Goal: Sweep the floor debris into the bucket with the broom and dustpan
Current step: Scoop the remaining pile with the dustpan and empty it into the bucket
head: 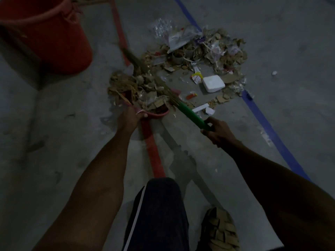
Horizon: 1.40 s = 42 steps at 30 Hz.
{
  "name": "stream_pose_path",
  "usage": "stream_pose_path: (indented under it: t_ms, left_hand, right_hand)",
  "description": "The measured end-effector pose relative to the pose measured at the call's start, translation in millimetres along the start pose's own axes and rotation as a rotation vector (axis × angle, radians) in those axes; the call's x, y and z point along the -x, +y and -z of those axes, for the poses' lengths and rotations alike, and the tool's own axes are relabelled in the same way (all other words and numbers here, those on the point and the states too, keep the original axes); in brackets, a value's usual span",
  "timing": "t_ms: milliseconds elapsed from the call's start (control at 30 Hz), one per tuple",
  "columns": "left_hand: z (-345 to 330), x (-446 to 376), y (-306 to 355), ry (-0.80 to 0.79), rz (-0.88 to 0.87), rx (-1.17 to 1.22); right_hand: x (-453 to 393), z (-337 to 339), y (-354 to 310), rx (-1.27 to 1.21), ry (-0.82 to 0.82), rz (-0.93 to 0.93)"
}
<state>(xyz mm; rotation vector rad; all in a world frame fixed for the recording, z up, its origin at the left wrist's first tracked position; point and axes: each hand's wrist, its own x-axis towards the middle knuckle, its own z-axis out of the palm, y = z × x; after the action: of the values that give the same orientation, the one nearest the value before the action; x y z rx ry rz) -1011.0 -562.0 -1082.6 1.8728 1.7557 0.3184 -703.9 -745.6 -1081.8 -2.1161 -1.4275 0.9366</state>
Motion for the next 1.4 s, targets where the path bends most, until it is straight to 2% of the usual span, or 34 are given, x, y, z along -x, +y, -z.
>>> stream_pose_path:
  t_ms: [167,400,600,867,1133,1400]
  left_hand:
    - [59,21,53,0.056,0.05,-0.093]
    - [177,64,130,0.107,0.109,-0.152]
    - [286,111,187,0.162,0.197,-0.052]
    - [426,166,256,0.181,0.268,0.004]
    - [538,146,268,0.249,0.281,0.107]
    - [613,57,223,0.273,0.325,0.166]
  right_hand:
    - [21,59,-49,-0.014,0.039,0.03]
    - [61,147,-150,-0.093,0.038,0.035]
    - [117,230,-245,-0.09,-0.002,0.1]
    - [179,327,-368,-0.111,-0.088,0.088]
    - [159,364,-484,-0.099,-0.076,0.132]
    - [67,334,-586,-0.075,-0.078,0.137]
